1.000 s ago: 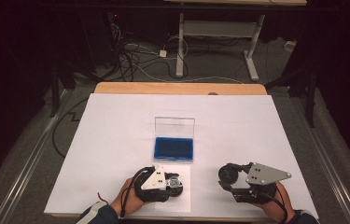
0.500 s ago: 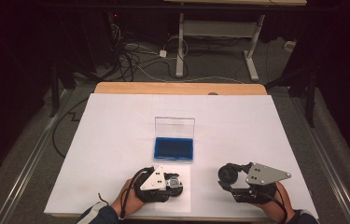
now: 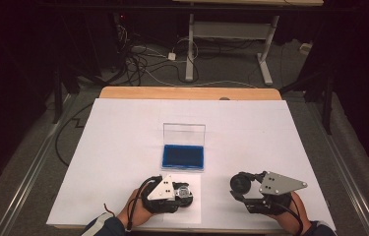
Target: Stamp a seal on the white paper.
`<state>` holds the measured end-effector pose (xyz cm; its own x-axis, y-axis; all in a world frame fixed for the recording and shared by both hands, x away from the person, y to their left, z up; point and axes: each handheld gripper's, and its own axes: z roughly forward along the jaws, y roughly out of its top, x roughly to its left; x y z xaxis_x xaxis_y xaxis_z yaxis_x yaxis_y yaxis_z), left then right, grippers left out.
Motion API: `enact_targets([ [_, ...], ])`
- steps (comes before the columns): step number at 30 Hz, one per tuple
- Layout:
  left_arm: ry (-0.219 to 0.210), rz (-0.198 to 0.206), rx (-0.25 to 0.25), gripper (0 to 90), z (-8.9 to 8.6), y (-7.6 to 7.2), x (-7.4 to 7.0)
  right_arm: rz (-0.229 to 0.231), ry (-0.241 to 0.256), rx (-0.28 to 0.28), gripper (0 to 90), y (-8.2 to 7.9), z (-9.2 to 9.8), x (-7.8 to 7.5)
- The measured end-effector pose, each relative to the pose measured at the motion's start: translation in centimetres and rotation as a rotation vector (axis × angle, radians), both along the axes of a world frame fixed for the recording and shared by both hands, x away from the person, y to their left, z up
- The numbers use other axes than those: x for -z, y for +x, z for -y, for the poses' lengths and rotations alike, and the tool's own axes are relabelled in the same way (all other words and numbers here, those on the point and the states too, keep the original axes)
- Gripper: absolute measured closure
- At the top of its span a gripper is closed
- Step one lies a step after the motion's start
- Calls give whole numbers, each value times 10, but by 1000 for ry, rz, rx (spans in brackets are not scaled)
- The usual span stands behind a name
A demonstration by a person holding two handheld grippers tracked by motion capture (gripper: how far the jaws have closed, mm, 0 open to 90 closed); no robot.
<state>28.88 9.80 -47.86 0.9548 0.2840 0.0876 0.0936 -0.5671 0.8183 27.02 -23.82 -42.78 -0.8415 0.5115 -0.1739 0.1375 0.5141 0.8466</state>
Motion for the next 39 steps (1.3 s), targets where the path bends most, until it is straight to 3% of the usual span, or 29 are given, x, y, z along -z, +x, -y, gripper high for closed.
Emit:
enact_targets([
  [20,18,4,12,542,0,1,-4,7,1,2,378,-2,0,-1],
  [34,-29,41,2,542,-4,0,-23,12,5,8,378,-3,2,-2],
  [39,-27,36,3,542,-4,0,-22,14,-1,5,378,-3,1,-2],
])
